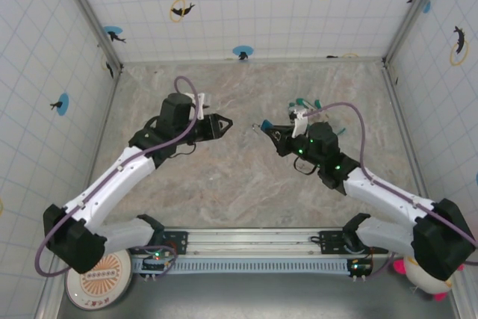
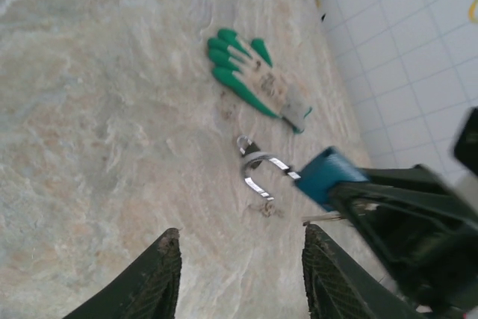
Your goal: Unlock with the key
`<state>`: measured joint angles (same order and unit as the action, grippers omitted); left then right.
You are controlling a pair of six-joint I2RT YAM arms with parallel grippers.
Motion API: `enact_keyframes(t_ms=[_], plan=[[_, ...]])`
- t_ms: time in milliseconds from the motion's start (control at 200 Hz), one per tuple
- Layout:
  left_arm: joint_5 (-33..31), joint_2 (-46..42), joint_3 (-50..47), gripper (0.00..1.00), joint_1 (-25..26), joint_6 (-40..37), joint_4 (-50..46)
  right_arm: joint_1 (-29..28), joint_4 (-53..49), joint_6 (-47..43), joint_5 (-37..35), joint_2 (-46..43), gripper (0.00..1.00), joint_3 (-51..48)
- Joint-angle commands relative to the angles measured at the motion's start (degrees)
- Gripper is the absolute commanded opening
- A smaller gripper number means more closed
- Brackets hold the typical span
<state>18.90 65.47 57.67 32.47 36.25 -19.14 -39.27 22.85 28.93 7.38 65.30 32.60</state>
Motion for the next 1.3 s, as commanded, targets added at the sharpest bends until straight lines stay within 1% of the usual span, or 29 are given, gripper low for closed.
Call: enact_keyframes(t_ms=[0, 175, 450, 525, 545, 706, 906, 1066, 1291], plan=[[-2.19, -1.92, -0.79, 0.48, -0.15, 1.75, 3.12, -0.40, 12.33, 6.28, -0.77, 4.55, 0.00, -0.63], [-0.56, -2.13, -2.18, 0.49, -0.13, 2.62, 5.87, -2.91, 18.18, 10.41, -0.53, 14.54, 0.00, 2.58], [1.58, -1.84, -5.10, 0.49, -0.13, 5.13, 10.15, -6.04, 27.78, 18.61, 3.17, 32.02, 0.00, 11.43], [1.97, -1.62, -5.44, 0.49, -0.12, 5.44, 10.63, -6.44, 29.40, 20.86, 3.17, 36.16, 0.00, 13.88], [1.92, -1.60, -5.45, 0.49, -0.12, 5.54, 10.64, -6.52, 29.83, 21.47, 5.17, 37.26, 0.00, 14.68], [2.15, -1.56, -6.07, 0.49, -0.04, 6.02, 10.96, -7.25, 31.04, 26.15, 6.83, 44.95, 0.00, 20.40], [1.89, -1.75, -6.60, 0.49, -0.04, 6.29, 11.14, -7.63, 31.40, 31.06, 7.33, 50.84, 0.00, 24.09], [1.95, -1.40, -6.85, 0.49, -0.08, 6.62, 11.38, -7.82, 32.21, 34.35, 7.43, 54.45, 0.00, 25.19], [2.22, -0.56, -6.77, 0.49, -0.04, 6.94, 11.58, -7.72, 31.57, 36.46, 8.26, 57.81, 0.02, 26.98]])
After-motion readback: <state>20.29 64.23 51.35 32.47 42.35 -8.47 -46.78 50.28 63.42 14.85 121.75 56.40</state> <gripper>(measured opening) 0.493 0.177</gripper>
